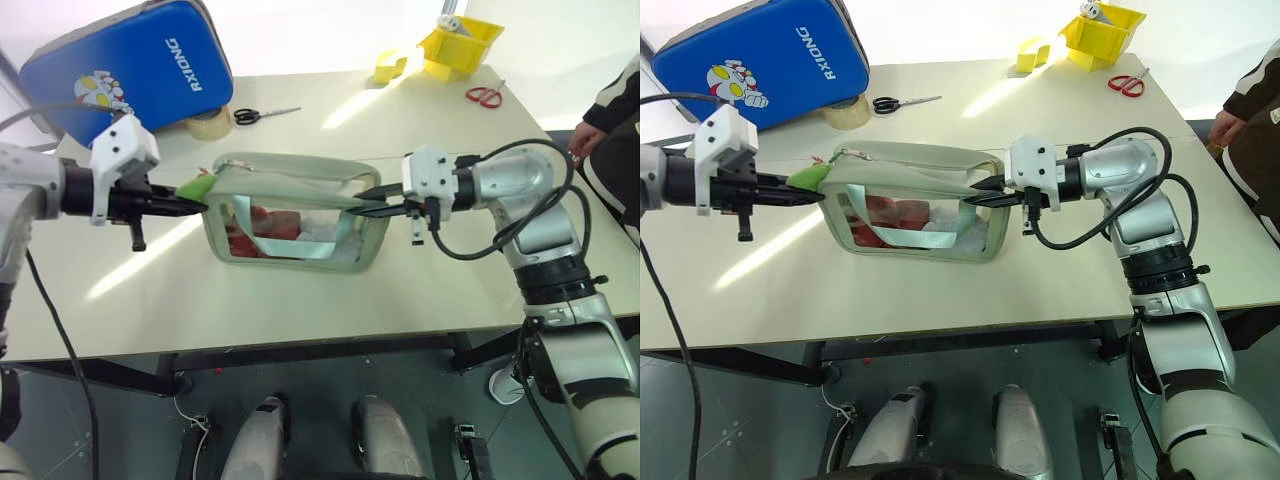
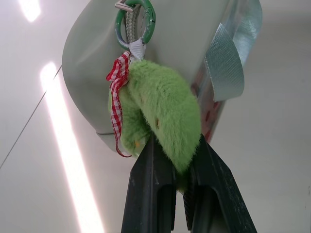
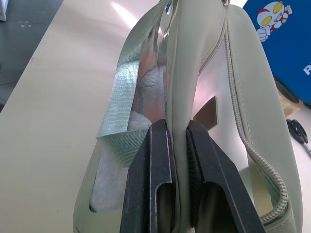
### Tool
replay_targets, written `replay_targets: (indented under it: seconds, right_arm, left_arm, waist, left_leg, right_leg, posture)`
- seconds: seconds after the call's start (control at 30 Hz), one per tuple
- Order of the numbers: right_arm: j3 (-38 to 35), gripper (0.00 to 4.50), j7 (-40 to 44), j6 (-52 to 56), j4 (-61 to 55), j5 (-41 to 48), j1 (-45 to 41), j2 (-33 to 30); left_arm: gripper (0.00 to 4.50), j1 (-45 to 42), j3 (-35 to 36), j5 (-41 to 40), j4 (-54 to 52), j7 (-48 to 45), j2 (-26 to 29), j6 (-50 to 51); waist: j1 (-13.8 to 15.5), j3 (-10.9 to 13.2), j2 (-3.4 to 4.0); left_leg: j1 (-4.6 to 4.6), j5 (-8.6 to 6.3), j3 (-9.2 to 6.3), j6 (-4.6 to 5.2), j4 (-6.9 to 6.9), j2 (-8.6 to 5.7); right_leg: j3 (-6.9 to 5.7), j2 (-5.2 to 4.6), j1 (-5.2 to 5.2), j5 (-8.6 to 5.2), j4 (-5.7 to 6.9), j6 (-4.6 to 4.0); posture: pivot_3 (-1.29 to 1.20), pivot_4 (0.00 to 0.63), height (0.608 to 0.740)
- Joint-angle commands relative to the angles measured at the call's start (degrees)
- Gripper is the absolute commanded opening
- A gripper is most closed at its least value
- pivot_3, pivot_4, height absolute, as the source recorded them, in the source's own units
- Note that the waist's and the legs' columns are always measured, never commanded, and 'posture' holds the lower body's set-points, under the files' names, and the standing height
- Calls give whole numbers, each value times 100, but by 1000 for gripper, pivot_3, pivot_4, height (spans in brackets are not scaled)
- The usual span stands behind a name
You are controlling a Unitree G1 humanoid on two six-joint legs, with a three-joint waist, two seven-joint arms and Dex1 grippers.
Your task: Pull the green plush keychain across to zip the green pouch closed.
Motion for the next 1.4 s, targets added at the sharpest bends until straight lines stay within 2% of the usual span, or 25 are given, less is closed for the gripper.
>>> replay_targets:
  seconds: [0.03,0.2,0.33,0.4,0.83,0.93,1.03,1.17,1.4]
  right_arm:
    - [-176,0,-18,-52,-16,18,-138,-156]
    - [-154,0,-47,-67,-3,41,-140,-183]
    - [-155,0,-63,-28,-6,64,-144,-191]
    - [-144,0,-69,-21,-4,77,-146,-199]
    - [-129,0,-95,-8,-4,96,-163,-186]
    - [-134,0,-99,-6,-11,97,-162,-190]
    - [-138,0,-112,-2,-13,94,-160,-191]
    - [-137,0,-130,5,-25,87,-152,-190]
    - [-107,0,-159,-5,47,61,-241,-122]
  left_arm:
    - [19,-95,153,308,300,10,287,-103]
    - [19,-71,154,288,397,-27,224,-196]
    - [1476,-119,155,380,474,114,147,-273]
    - [2367,-127,138,431,517,53,153,-312]
    - [2367,-121,201,529,544,57,17,-352]
    - [1554,-314,253,511,657,147,-80,-291]
    - [124,-407,255,492,655,116,-97,-252]
    - [51,-616,283,467,712,209,-205,-163]
    - [51,-1500,176,354,804,148,-517,76]
  waist:
    - [2,0,0]
    - [4,0,0]
    - [8,0,0]
    - [10,0,0]
    - [10,0,0]
    - [10,0,0]
    - [10,0,0]
    - [8,0,0]
    - [11,0,0]
  left_leg:
    - [0,0,0,0,0,0]
    - [0,0,0,0,0,0]
    - [1,0,0,0,0,0]
    - [0,0,0,0,1,0]
    - [0,0,0,0,2,1]
    - [0,0,0,0,3,1]
    - [-1,0,0,0,5,1]
    - [0,0,0,0,4,1]
    - [-2,0,-1,0,11,2]
  right_leg:
    - [0,0,0,0,0,0]
    - [0,0,0,0,0,0]
    - [0,1,0,0,1,0]
    - [0,2,0,0,0,0]
    - [0,2,0,0,1,0]
    - [0,3,1,0,1,0]
    - [0,3,1,0,1,0]
    - [0,4,0,0,2,0]
    - [-1,6,3,1,2,1]
  posture:
    - [0,150,740]
    - [0,150,740]
    - [0,150,740]
    - [0,150,740]
    - [0,150,740]
    - [0,150,740]
    - [0,150,740]
    - [0,150,740]
    - [0,150,740]
